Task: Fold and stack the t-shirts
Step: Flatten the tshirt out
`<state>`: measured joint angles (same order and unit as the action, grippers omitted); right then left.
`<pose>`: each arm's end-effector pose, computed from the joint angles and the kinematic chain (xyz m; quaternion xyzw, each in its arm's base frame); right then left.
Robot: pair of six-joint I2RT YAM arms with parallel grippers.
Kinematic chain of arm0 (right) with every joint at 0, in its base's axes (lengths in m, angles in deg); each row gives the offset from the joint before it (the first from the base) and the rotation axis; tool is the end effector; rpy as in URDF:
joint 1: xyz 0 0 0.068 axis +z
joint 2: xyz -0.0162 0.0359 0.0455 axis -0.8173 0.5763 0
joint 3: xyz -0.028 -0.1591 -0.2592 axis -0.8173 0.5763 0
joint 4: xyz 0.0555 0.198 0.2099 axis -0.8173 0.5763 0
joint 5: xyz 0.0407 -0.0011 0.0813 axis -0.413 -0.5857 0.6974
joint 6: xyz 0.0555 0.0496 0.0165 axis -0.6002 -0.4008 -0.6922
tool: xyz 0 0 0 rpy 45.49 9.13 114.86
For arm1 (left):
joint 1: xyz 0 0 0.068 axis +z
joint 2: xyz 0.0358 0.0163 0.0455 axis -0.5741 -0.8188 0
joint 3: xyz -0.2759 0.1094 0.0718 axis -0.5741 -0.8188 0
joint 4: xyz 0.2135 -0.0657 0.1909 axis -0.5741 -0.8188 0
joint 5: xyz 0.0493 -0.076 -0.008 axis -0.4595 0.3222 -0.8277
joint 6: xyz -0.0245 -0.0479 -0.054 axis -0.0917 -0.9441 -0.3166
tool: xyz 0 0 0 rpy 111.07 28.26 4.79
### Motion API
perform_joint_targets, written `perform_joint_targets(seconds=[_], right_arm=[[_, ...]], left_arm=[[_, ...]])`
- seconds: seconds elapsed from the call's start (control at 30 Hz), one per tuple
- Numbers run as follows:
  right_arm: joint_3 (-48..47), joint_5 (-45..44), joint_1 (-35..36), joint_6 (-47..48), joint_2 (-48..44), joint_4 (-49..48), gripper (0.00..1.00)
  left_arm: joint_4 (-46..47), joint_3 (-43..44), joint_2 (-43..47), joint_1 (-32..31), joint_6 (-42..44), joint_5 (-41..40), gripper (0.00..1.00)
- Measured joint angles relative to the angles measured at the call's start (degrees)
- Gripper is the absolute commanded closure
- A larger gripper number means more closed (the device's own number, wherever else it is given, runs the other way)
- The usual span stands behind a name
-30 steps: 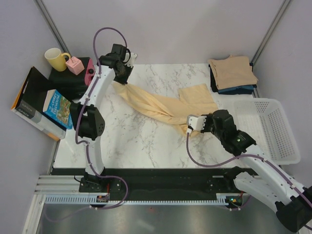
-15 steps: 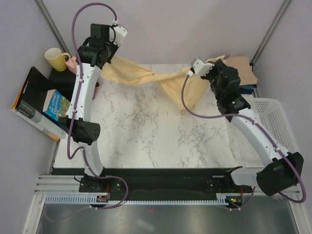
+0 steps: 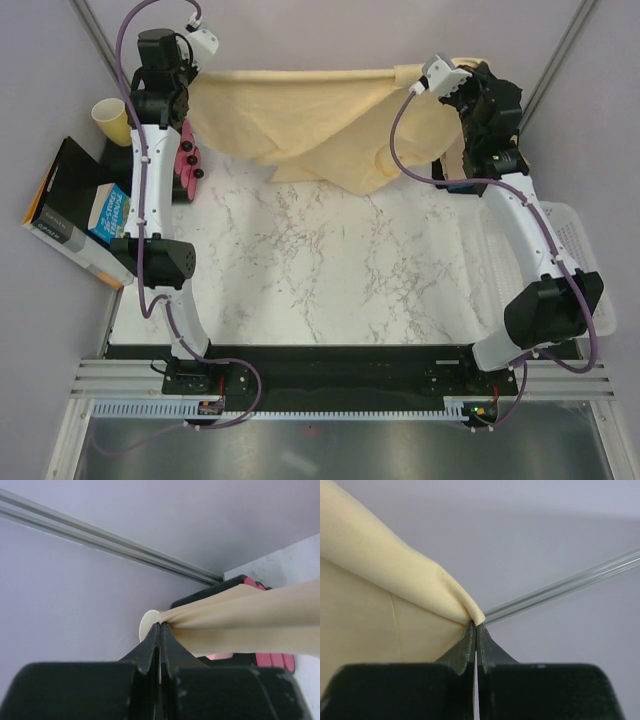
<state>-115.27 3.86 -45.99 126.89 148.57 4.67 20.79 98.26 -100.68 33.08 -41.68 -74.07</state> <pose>0.4198 0.0524 0.4987 -0.3318 0.5684 -0.4071 0.6333 0.4950 0.0035 0.5289 0.2424 0.7551 0.3487 0.4995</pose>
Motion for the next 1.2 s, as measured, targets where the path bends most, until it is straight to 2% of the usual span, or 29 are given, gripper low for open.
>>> perform_joint_targets(seconds=[0.37, 0.73, 0.87, 0.93, 1.1, 1.2], right_arm=[[-9.92, 0.79, -1.09, 1.14, 7.58, -13.46, 1.00], [-18.29, 3.85, -1.77, 1.66, 7.56, -16.41, 1.00], [-18.75, 4.83, -2.12, 1.36, 6.08, -14.58, 1.00], [-18.58, 5.16, -2.36, 1.01, 4.50, -12.31, 1.00], [-13.86, 6.01, -3.13, 0.59, -3.65, -8.02, 1.00], [-12.26, 6.49, -3.56, 0.11, -9.11, -5.27, 1.00]], left_arm=[[12.59, 0.09, -0.22, 0.00, 3.15, -0.79, 0.98], [23.98, -1.03, 2.08, -0.04, 7.39, -0.33, 0.98], [24.11, -7.32, 7.32, -0.04, 7.17, 2.03, 0.98], [23.34, -13.62, 12.31, -0.11, 6.51, 4.24, 0.98], [18.58, -31.89, 28.00, -0.24, 5.73, 14.19, 0.98], [14.01, -38.75, 36.26, -0.31, 4.90, 21.05, 0.98]])
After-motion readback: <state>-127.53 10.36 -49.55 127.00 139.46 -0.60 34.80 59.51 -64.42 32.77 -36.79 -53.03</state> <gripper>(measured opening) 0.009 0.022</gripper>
